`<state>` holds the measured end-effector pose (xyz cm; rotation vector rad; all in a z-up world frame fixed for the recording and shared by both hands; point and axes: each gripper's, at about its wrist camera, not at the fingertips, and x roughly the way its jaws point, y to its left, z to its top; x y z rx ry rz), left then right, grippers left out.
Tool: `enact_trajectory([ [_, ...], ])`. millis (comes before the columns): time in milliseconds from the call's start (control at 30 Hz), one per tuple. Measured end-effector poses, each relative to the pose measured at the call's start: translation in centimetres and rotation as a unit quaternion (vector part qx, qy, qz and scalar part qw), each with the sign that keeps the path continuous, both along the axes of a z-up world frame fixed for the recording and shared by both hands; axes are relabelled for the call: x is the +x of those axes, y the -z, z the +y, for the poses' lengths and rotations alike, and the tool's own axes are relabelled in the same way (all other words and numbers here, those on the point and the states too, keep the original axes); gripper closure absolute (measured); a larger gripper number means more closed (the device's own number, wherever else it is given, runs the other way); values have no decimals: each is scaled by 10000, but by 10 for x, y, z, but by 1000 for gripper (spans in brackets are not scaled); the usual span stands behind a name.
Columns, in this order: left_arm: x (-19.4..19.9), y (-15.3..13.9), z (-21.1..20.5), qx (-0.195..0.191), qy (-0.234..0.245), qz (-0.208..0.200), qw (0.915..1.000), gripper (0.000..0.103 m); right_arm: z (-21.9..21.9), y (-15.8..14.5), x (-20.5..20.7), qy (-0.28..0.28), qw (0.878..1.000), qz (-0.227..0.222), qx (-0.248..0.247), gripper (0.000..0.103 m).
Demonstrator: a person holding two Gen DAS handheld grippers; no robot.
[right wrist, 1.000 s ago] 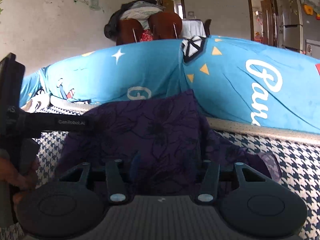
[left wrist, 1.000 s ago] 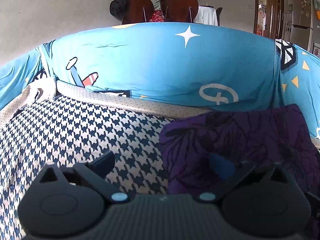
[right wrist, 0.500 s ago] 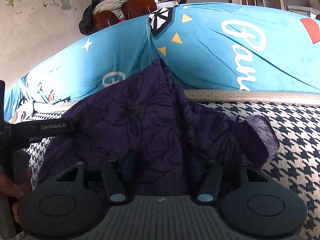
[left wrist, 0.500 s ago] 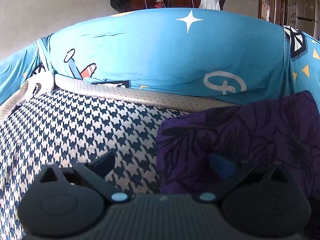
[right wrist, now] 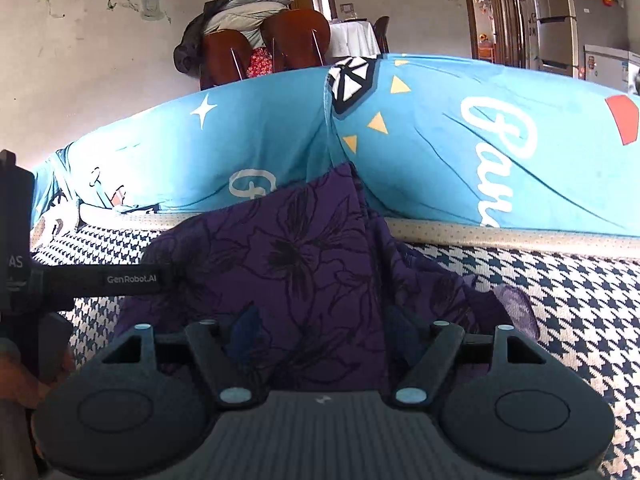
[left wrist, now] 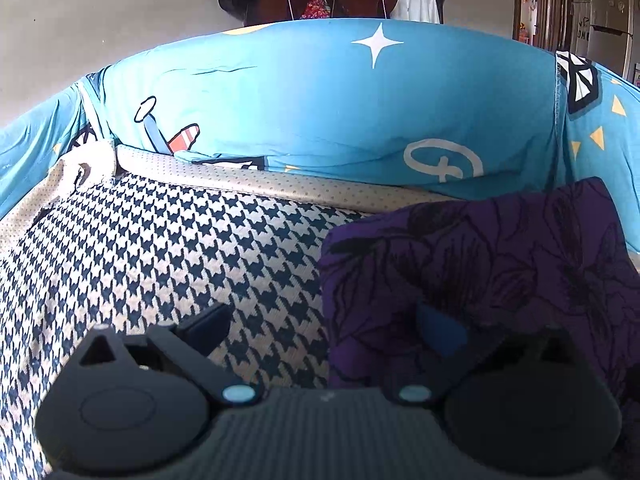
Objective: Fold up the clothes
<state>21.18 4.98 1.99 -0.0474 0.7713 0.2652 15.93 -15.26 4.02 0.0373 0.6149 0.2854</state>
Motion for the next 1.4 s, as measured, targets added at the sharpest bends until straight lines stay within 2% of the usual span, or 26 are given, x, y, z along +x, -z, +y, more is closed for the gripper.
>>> enact_trajectory([
  [267,-14,-11,-2,-4,109,-24,9999,0,3,-14,-18,-478,9983,314,83,29],
  [400,-26,-14,-7,6,285,6,9996,0,4,-16,-36,-638,9976,257,-49,29],
  [500,-37,-17,-12,77,477,50,9988,0,0,-13,-39,-632,9975,273,-126,29],
  [633,-54,-18,-18,163,782,57,9968,0,-13,-5,-32,-568,9975,415,61,31],
  [700,-61,-17,-20,199,913,95,9956,0,-16,-1,-27,-526,9975,463,61,42],
  [867,-77,-12,-20,230,1108,173,9934,0,-15,5,-23,-555,9973,481,24,49],
  [1033,-88,-1,-19,115,1238,330,9917,0,-11,16,-18,-587,9966,569,-56,49],
  [1167,-90,9,-21,167,1286,375,9908,0,-10,30,-9,-437,9969,631,-170,49],
  [1400,-90,23,-21,91,1243,469,9911,0,-20,43,4,-188,9969,761,51,46],
])
